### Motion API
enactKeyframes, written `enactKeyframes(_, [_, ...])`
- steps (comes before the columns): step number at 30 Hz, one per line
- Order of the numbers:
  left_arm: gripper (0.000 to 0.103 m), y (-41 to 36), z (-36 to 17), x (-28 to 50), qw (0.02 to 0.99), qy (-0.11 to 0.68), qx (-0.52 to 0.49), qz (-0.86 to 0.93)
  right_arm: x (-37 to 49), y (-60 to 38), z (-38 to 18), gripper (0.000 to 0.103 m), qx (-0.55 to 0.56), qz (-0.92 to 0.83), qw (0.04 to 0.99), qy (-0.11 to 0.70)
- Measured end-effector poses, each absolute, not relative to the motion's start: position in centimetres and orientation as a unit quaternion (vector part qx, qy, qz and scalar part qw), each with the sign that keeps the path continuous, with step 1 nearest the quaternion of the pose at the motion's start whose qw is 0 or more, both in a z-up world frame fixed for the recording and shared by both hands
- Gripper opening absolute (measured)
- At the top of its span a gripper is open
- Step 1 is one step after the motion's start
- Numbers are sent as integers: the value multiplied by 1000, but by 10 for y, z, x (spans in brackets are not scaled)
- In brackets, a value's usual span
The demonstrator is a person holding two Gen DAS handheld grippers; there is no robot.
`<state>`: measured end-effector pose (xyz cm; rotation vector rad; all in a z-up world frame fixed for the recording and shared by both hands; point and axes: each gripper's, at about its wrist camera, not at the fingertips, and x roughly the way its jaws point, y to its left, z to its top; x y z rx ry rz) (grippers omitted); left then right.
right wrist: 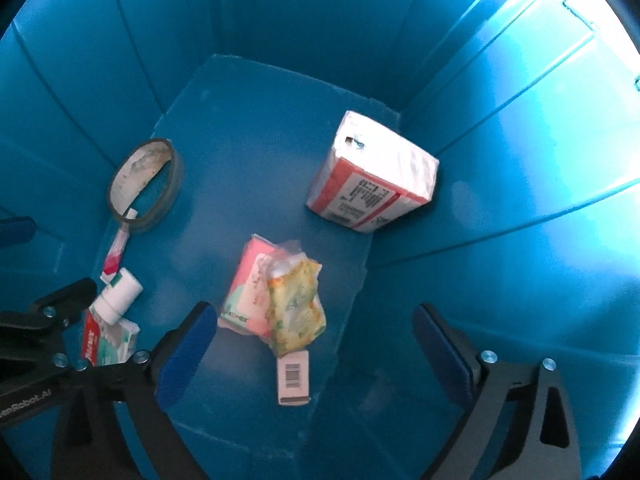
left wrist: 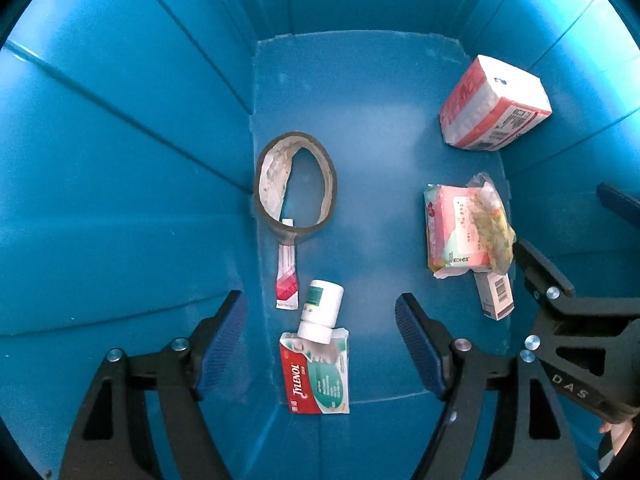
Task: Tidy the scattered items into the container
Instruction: 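Open both tools to drop the tape roll and wipes pack into the crate, then withdraw both tools from the crate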
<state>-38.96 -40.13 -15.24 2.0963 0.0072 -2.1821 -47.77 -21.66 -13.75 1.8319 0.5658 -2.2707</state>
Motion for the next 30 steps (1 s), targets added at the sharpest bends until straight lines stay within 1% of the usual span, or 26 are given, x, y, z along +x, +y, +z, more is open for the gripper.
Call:
enactKeyframes(8, [76,-388,-120,-391,67,-43,659,-748,-479,-217,-132,102,616,-761,89,185])
enactKeyframes(12, [76,-390,-100,-386,49,-19,636,-770,-475,-217,-117,101,609,-767,82,183])
enactKeyframes(16, [76,-391,-71,-376,29,6,595,-804,-461,-211,-80,101,588,-788,83,164])
enactKeyframes(21, [76,-382,-25,-353,13,-3,524,-851,-429,-198,-18,102,526,-832,83,153])
enactKeyframes(25, [76,-371,13,-323,7,-12,463,-886,-392,-172,26,102,472,-869,92,115])
enactKeyframes(30, [76,-345,53,-279,3,-19,385,-923,-334,-130,67,102,388,-913,97,74])
